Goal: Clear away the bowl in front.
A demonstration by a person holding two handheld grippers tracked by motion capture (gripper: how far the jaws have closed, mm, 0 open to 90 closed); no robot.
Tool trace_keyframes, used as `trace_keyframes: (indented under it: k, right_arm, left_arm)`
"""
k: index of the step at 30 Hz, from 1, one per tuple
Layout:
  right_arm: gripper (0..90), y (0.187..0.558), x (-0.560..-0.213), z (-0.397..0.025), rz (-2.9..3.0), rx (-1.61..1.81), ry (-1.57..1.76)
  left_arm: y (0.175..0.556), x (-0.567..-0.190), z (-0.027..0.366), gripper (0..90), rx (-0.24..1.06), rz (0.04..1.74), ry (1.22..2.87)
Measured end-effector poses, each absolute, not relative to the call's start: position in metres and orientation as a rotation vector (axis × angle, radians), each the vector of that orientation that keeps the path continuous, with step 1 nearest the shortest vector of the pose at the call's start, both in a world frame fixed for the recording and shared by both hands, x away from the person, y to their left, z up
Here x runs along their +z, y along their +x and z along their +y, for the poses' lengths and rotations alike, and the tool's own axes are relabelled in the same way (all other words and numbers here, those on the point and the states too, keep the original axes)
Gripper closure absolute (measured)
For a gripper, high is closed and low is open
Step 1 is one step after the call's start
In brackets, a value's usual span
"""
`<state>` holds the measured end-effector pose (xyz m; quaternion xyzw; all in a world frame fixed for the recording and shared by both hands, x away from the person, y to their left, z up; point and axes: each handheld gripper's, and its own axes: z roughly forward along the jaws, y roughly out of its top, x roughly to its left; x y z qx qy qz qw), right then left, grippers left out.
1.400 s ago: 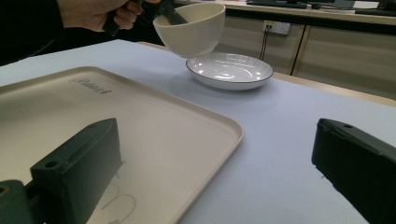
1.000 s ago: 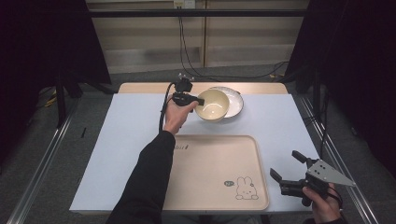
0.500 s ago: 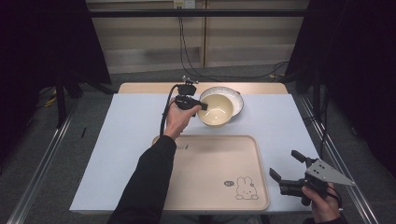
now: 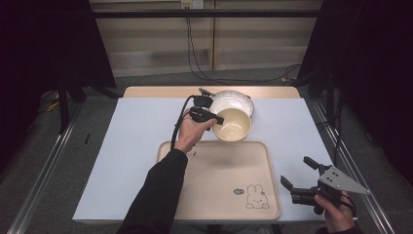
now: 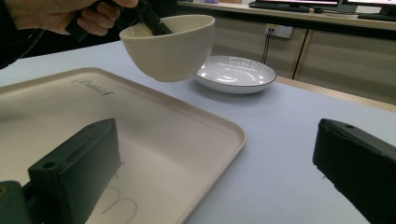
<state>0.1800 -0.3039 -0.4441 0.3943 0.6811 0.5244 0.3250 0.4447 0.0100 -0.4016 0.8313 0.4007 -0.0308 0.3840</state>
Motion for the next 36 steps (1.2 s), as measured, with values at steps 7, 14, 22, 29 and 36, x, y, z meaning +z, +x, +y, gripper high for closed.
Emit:
trace_keyframes:
  k: [7,14,22,29,36]
  right_arm:
    - [0.0,0.18,-0.444,-0.304,1.784,1.381,1.028]
    - [0.0,0.18,-0.444,-0.303,1.781,1.381,1.022]
    - [0.0,0.18,-0.444,-0.303,1.78,1.38,1.023]
    - [0.0,0.18,-0.444,-0.304,1.778,1.376,1.026]
    - [0.0,0.18,-0.444,-0.304,1.779,1.38,1.024]
  left_arm:
    - [0.436,-0.401,-0.004,83.5,-0.124,0.984,2.128]
    - [0.431,-0.408,-0.019,83.5,-0.144,0.962,2.182]
    - [0.428,-0.416,-0.033,83.5,-0.178,0.967,2.196]
    - [0.428,-0.416,-0.041,83.4,-0.182,0.944,2.222]
    - [0.428,-0.421,-0.049,83.5,-0.194,0.956,2.231]
